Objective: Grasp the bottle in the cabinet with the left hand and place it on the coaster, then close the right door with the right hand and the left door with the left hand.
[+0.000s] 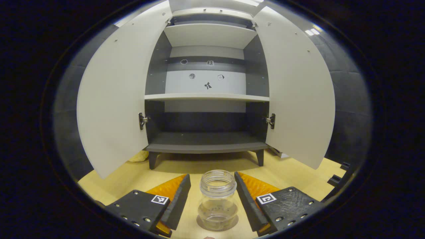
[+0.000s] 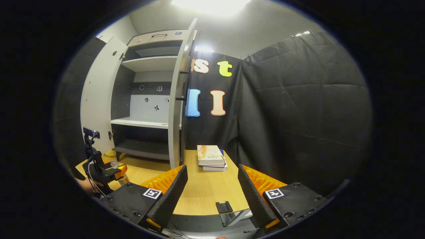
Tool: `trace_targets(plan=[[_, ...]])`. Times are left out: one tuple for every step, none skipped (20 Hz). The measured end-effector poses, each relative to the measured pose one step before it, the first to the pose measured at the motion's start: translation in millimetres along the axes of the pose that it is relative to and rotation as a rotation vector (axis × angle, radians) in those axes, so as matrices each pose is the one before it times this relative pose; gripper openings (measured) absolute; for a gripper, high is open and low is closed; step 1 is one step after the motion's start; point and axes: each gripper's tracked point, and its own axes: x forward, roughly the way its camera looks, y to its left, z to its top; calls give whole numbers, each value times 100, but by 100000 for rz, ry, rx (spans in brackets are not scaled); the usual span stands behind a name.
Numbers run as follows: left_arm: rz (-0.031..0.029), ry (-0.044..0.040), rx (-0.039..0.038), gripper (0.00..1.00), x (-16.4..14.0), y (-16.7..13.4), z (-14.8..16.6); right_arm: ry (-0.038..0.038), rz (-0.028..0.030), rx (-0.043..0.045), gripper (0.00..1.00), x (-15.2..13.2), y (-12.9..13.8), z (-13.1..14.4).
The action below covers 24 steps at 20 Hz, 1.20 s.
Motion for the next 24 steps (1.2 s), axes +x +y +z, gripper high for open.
trace_targets(plan=[[-336,-324,-71,80,-289,-138,607,-270,593,690,95,57,225,143],[-202,-697,-5,80,-344,-85,774,-564,471,506,97,141,168,433],[-101,-795,129,80,-296,-169,874,-713,316,449,97,103,49,359],[-222,-1288,-68,81,-707,-120,962,-800,403,554,95,89,67,456],[-363,-898,-230,80,-606,-161,1018,-678,478,694,95,142,-32,476],[-562,-240,-23,80,-750,-99,882,-712,513,927,95,169,-40,571],[105,119,68,80,-766,-5,953,-846,596,958,97,242,37,587],[433,-239,-146,80,-806,250,1006,-983,471,830,97,241,-104,709],[136,-928,-520,80,-881,203,1298,-954,564,775,97,276,-80,663],[1213,-1291,-517,80,-875,528,1535,-781,904,740,97,296,-97,760],[1198,-1656,-145,81,-791,599,1465,-672,796,618,97,373,-123,705],[1580,-1686,32,80,-873,778,1483,-1017,528,568,97,395,-156,894],[836,-1570,-249,81,-813,621,1338,-1143,309,564,95,435,-192,957],[902,-1162,-230,80,-716,677,1216,-780,315,744,97,642,-182,876],[1536,-1051,148,80,-732,872,1126,56,555,665,97,637,-21,658],[1532,-1247,485,81,-702,1113,1083,592,961,581,94,615,123,549],[1864,-1314,618,81,-562,988,991,418,1019,350,97,640,128,539],[1754,-787,617,80,-554,1031,823,43,610,14,99,714,40,678],[1662,-665,358,81,-531,1078,624,-330,248,-266,97,706,14,582],[1548,-464,171,81,-365,1020,616,-542,-651,-183,97,781,-137,606],[1207,-436,318,81,-382,987,535,-429,-703,387,96,731,-42,558],[1519,-537,438,81,-248,1071,582,-202,-463,735,96,737,47,491],[1523,-453,721,80,-286,1025,432,-282,-544,700,97,696,182,522],[1740,-365,695,81,-217,1162,435,-15,-1658,260,96,721,-157,329]])
